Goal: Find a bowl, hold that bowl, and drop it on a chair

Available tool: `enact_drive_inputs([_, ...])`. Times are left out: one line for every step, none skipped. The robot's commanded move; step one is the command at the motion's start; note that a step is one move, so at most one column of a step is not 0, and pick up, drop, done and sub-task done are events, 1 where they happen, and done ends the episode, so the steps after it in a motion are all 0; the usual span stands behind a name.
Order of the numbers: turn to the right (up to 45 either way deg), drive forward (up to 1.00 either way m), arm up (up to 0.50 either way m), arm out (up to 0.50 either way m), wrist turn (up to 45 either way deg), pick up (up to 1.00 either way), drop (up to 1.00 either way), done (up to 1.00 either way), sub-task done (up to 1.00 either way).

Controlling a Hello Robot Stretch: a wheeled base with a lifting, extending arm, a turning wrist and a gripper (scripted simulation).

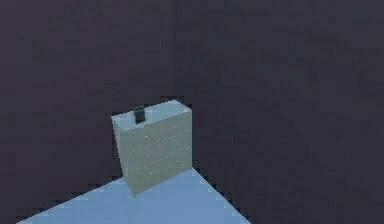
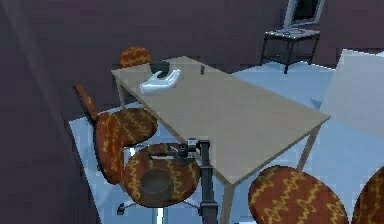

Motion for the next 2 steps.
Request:
enact_drive_inputs([0.0, 0.00, 0.10, 0.00, 0.0, 0.00, 0.00, 0.00, 0.00])
enact_drive_inputs([0.0, 0.00, 0.00, -0.08, 0.0, 0.00, 0.00, 0.00, 0.00])
